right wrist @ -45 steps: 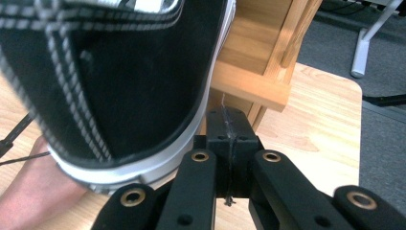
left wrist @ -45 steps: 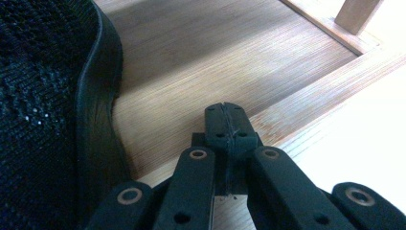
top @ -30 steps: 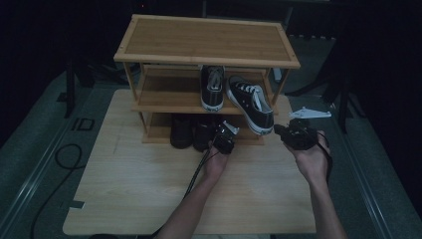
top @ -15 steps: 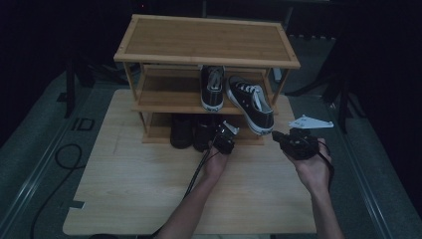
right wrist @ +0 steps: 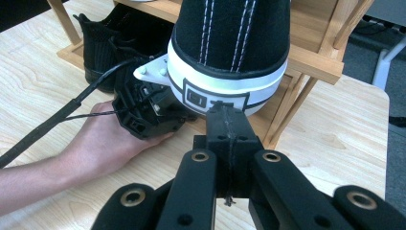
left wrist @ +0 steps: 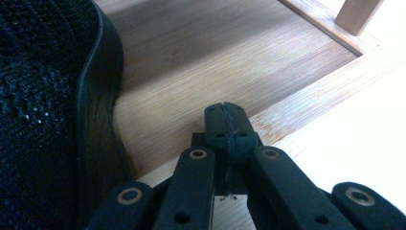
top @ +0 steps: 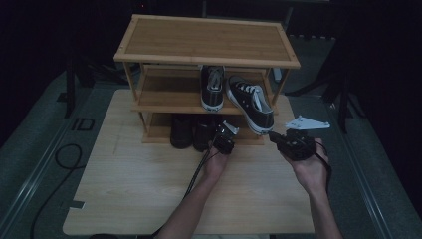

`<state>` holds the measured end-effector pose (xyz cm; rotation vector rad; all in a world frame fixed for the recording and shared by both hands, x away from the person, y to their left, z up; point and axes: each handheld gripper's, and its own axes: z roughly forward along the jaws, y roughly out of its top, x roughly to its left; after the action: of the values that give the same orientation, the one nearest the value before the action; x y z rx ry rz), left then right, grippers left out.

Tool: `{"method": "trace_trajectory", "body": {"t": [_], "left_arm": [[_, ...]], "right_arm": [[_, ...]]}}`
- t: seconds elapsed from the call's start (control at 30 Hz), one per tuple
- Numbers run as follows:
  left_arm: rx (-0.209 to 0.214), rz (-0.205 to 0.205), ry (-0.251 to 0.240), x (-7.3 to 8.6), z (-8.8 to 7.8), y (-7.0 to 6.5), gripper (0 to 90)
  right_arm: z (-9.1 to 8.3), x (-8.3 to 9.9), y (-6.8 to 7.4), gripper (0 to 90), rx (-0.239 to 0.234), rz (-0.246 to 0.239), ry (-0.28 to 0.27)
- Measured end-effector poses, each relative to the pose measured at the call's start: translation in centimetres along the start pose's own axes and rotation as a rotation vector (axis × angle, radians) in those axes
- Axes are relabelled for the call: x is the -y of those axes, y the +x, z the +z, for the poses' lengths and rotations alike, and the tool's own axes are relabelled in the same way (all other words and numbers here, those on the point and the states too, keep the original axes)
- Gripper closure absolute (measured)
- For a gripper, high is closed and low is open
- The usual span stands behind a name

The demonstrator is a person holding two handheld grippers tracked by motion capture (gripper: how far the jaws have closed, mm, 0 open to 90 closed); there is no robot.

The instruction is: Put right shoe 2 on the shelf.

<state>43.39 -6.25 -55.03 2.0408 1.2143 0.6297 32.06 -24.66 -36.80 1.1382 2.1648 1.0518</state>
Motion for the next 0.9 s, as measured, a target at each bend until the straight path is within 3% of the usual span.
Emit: {"method": "trace_trajectory", "body": {"t": [0.9], "left_arm": [[0.003, -0.021, -0.015, 0.02, 0.07, -0.08, 90.0]], "right_arm": [[0.76, -0.56, 0.3, 90.0, -0.028, -0.005, -0.004]]}}
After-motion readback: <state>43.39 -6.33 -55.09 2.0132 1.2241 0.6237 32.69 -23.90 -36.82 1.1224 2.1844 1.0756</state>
